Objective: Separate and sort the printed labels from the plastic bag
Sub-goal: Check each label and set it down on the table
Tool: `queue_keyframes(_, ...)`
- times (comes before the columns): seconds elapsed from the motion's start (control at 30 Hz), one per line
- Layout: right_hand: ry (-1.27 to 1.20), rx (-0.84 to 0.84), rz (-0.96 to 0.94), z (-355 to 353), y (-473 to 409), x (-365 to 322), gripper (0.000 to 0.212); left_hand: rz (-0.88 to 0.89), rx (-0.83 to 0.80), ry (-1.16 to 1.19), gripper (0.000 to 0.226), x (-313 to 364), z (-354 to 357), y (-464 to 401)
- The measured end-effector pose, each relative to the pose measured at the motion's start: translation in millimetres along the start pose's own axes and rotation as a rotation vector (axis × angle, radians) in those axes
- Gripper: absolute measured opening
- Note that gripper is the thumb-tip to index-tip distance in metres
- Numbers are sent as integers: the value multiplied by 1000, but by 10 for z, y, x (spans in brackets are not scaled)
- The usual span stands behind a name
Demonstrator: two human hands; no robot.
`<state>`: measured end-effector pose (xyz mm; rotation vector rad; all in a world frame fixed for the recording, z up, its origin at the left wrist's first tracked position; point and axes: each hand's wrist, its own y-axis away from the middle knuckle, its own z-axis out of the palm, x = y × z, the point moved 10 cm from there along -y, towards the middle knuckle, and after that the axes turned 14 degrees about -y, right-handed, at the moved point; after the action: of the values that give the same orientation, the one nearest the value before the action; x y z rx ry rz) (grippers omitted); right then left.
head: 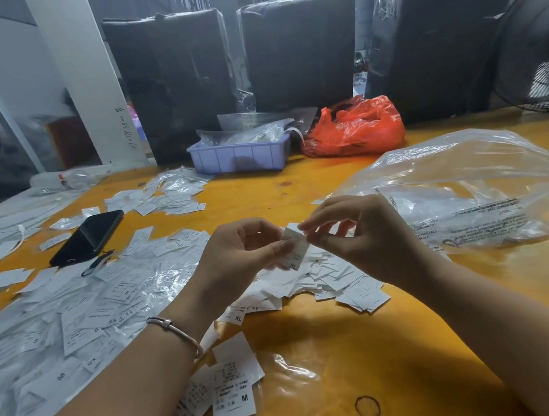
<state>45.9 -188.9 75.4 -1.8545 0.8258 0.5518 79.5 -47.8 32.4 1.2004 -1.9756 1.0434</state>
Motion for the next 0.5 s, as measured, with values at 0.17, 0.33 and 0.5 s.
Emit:
queue_keyframes(0.17, -11, -88, 30, 119, 13, 30, 11, -3, -8, 20, 27, 17, 5, 10)
queue_keyframes(0.33, -206, -155, 255, 189, 36, 287, 8, -14, -33, 24, 23, -2, 24, 14)
queue_keyframes(0.5, -125, -68, 285, 38, 25, 392, 6, -40, 13, -106, 3, -67, -49, -14)
